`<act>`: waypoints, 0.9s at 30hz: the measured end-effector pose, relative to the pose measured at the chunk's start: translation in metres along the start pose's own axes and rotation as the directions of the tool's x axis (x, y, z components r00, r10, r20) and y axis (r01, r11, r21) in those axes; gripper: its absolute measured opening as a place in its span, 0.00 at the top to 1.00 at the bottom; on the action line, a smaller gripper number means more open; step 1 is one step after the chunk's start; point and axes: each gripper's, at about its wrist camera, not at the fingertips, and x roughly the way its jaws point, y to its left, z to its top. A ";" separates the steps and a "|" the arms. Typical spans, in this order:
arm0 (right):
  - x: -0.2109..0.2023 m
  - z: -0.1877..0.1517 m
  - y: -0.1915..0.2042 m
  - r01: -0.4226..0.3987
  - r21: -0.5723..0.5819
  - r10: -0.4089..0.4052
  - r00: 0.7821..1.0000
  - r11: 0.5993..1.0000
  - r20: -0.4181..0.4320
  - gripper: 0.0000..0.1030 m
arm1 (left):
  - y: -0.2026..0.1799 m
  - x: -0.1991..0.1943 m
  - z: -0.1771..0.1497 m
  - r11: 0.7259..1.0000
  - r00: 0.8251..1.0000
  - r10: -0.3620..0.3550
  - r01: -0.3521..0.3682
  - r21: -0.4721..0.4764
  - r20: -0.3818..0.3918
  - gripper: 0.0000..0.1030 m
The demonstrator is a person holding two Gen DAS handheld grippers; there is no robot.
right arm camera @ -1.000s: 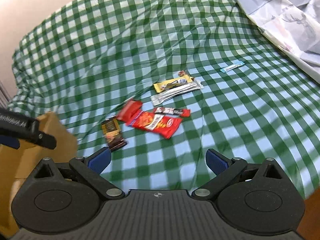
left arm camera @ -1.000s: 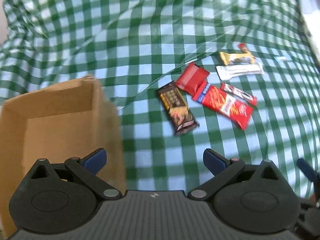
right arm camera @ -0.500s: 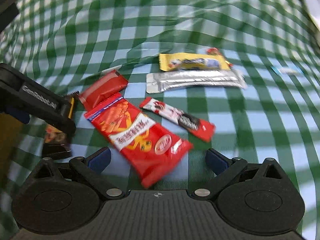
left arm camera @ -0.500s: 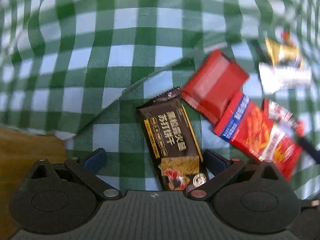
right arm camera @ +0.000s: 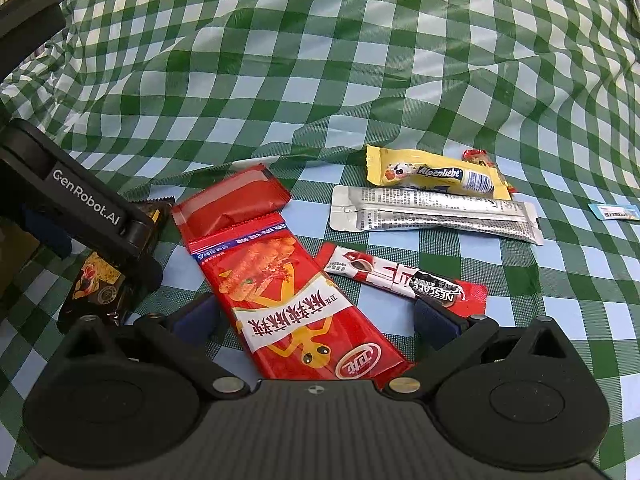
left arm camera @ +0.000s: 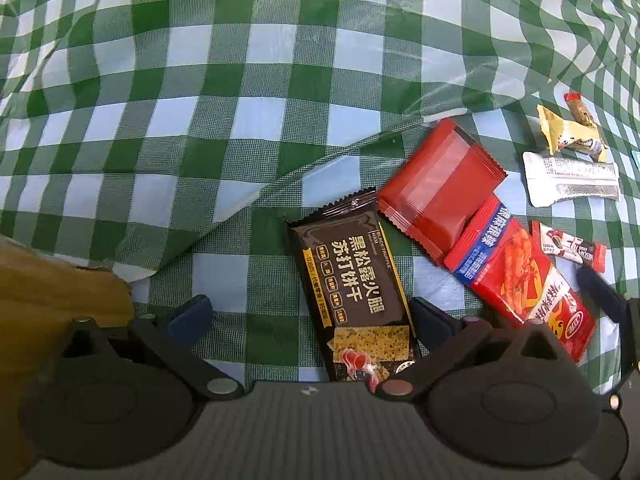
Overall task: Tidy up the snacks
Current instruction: 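Grasp the dark biscuit pack with left tool while right tool grasps red chip bag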
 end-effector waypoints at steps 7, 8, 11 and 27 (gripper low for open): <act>-0.023 0.005 0.012 0.022 0.014 -0.021 0.999 1.000 -0.026 0.58 | -0.007 -0.033 -0.010 0.999 1.000 -0.022 0.021 0.044 0.020 0.58; -0.027 0.006 0.011 0.032 0.037 -0.031 0.999 0.999 -0.036 0.60 | -0.007 -0.039 -0.014 0.999 0.999 -0.022 0.020 0.050 0.030 0.58; -0.048 0.008 0.009 0.054 0.121 -0.049 0.998 0.991 -0.041 0.62 | -0.005 -0.068 -0.027 0.997 0.997 -0.038 0.033 0.071 0.067 0.58; -0.258 0.014 0.072 -0.012 0.303 -0.045 0.983 0.953 0.179 0.63 | 0.057 -0.264 -0.160 0.990 0.974 -0.083 0.057 0.126 0.213 0.58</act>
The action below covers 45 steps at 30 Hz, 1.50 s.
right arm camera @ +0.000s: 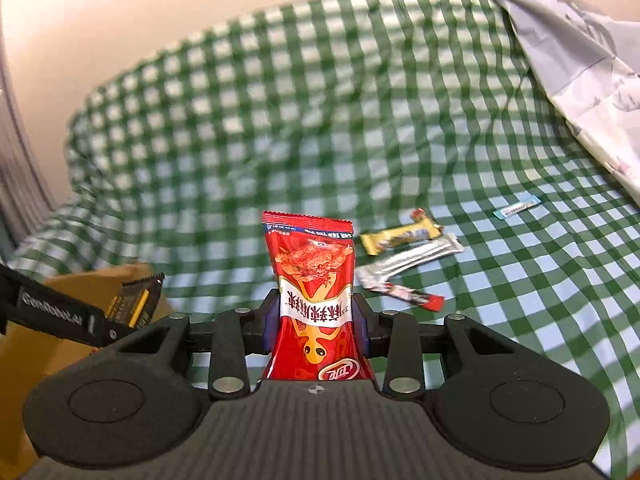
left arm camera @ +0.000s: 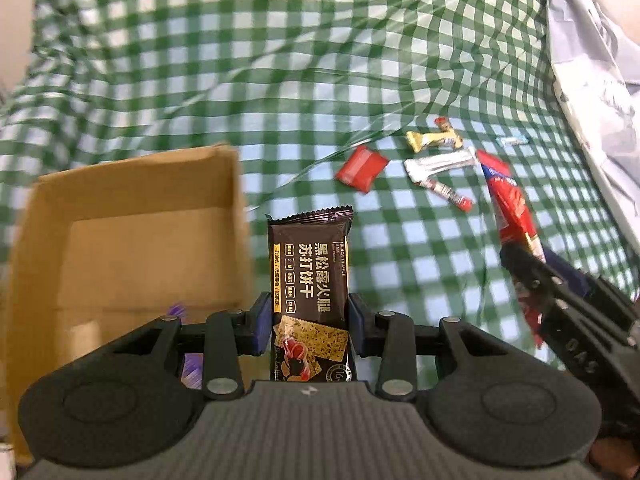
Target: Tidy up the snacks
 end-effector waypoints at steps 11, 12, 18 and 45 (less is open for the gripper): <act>-0.116 -0.044 0.100 -0.168 -0.036 0.166 0.985 0.985 -0.057 0.63 | 0.079 -0.112 -0.114 0.995 0.994 0.090 -0.087 -0.052 0.066 0.58; -0.122 -0.049 0.109 -0.179 -0.046 0.176 0.982 0.983 -0.069 0.63 | 0.087 -0.117 -0.125 0.994 0.993 0.098 -0.094 -0.061 0.069 0.58; -0.151 -0.082 0.161 -0.251 -0.127 0.231 0.961 0.960 -0.154 0.63 | 0.115 -0.142 -0.173 0.985 0.984 0.148 -0.138 -0.102 0.096 0.58; -0.171 -0.095 0.201 -0.239 -0.271 0.198 0.965 0.932 -0.172 0.63 | 0.130 -0.148 -0.196 0.987 0.988 0.108 -0.093 -0.131 0.110 0.58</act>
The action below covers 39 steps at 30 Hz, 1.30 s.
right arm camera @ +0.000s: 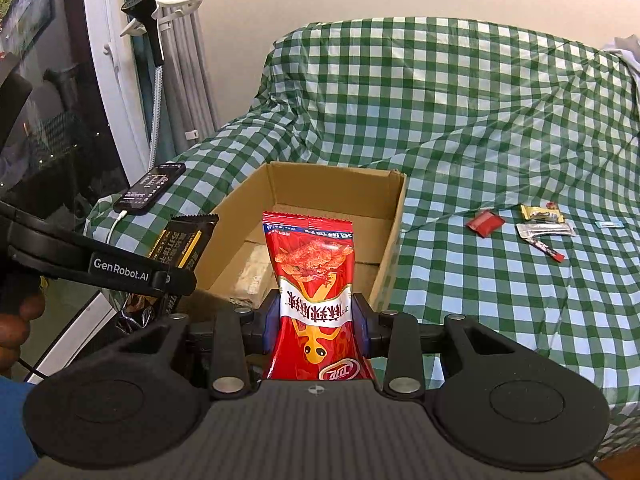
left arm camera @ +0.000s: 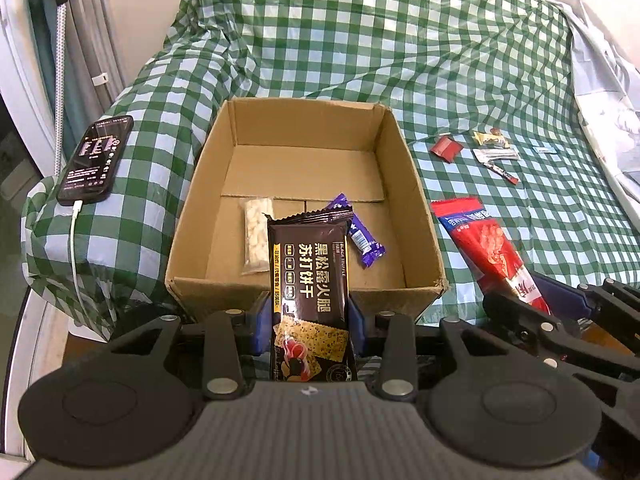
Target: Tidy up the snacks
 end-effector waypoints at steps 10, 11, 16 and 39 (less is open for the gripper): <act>0.020 0.000 -0.005 -0.012 0.003 0.012 0.998 1.000 -0.054 0.63 | 0.006 0.024 0.007 1.000 0.999 -0.003 0.002 -0.009 -0.053 0.58; 0.022 0.000 -0.005 -0.012 0.003 0.012 0.998 1.000 -0.060 0.63 | 0.006 0.027 0.008 1.000 0.998 -0.003 0.002 -0.010 -0.057 0.58; 0.036 0.005 -0.007 -0.010 0.005 0.011 0.996 1.000 -0.083 0.63 | 0.012 0.040 0.019 1.000 0.997 0.000 -0.001 -0.019 -0.071 0.58; 0.148 0.064 -0.019 -0.063 0.073 0.072 0.988 0.995 -0.136 0.63 | 0.036 0.137 0.107 0.999 0.991 0.039 -0.043 -0.029 -0.130 0.58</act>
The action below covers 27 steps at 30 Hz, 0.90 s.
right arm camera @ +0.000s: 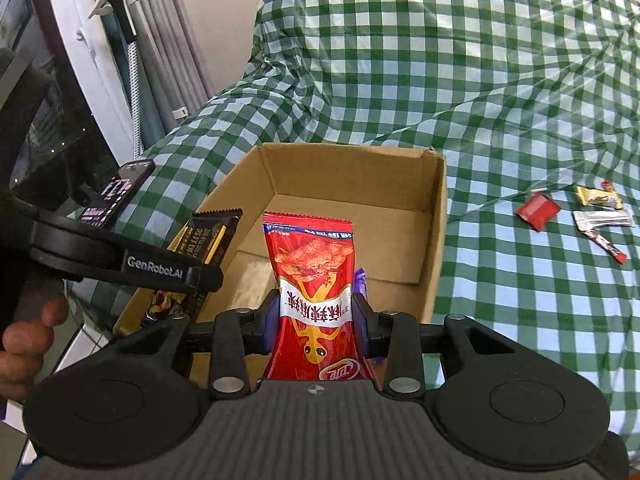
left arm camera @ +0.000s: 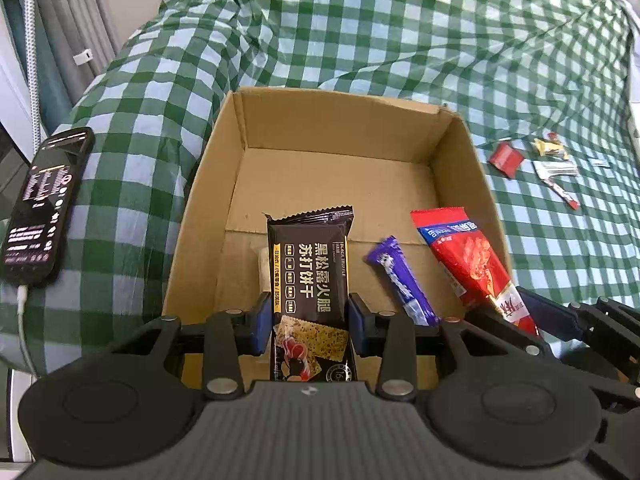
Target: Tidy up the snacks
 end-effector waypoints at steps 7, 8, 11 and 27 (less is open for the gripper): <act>0.034 0.011 -0.015 0.002 0.036 -0.001 1.000 0.999 -0.030 0.63 | -0.004 0.033 0.015 1.000 0.999 0.007 -0.006 0.011 -0.044 0.58; 0.038 0.012 -0.017 0.002 0.041 0.000 0.999 0.999 -0.034 0.63 | -0.005 0.037 0.017 1.000 0.999 0.007 -0.007 0.013 -0.048 0.58; 0.050 0.013 -0.021 0.000 0.052 0.002 0.999 0.999 -0.048 0.63 | -0.007 0.049 0.021 1.000 0.998 0.011 -0.010 0.019 -0.059 0.58; 0.081 0.016 -0.029 -0.003 0.083 0.010 0.997 0.997 -0.080 0.59 | -0.005 0.067 0.034 0.999 0.999 0.044 -0.044 0.025 -0.031 0.19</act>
